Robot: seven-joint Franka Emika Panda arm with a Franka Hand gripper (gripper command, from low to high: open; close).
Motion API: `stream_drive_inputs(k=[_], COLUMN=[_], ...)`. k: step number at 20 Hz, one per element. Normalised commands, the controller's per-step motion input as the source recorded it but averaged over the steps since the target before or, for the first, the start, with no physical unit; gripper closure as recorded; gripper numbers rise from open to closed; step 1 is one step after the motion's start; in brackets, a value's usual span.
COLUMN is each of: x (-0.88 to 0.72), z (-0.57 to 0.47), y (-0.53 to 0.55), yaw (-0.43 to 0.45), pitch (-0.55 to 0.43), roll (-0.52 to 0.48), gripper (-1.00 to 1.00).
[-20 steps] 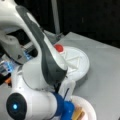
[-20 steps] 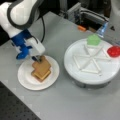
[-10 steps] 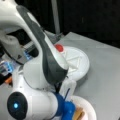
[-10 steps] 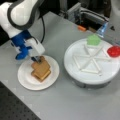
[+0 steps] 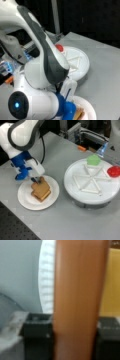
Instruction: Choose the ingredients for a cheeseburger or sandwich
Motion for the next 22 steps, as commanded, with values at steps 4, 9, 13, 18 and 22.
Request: stream_drive_inputs(k=[4,9,13,18,22], x=[-0.08,-0.09,-0.10,-0.12,-0.11], z=[-0.09,-0.11,-0.12,-0.12,-0.12], y=[0.01,0.01,0.01,0.00,-0.01], yaw=[0.025,0.033,0.028,0.018,0.026], pitch=[-0.150,-0.161,-0.159,-0.151,-0.155], roll=[-0.052,-0.043,-0.036,-0.031,-0.024], gripper=[1.00,1.00,1.00,1.00,1.00])
